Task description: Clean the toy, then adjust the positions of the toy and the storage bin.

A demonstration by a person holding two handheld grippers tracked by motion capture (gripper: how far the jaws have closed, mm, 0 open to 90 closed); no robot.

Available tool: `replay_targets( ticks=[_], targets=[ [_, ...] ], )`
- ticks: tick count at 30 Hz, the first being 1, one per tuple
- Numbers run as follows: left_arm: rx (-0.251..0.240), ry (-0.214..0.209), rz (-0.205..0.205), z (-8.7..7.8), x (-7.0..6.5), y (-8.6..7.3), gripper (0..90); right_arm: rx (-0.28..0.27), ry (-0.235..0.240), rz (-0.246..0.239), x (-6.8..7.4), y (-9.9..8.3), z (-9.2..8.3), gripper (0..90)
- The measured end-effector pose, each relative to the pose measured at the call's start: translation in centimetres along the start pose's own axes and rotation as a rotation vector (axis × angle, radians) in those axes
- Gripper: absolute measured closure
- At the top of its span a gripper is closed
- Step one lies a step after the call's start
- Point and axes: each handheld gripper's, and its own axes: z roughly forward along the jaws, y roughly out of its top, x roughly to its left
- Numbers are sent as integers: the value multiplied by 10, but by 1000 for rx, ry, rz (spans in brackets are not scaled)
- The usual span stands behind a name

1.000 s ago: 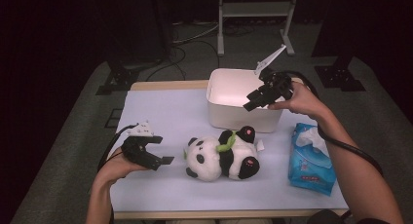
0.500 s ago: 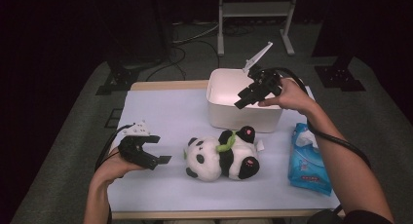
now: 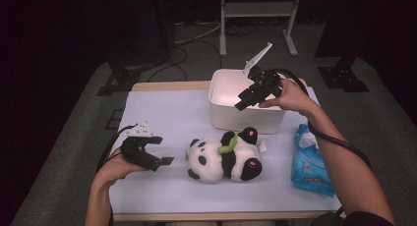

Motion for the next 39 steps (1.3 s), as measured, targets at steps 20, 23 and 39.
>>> replay_targets(
  ticks=[20,23,39],
  targets=[
    [3,-1,1,-1,0,-1,104,44,-7,-28,0,11,20,495],
    [4,-4,-2,0,-1,-1,104,55,-7,-39,0,15,29,507],
    [-2,-13,-11,1,1,-3,104,119,-18,-63,-8,38,71,620]
  ],
)
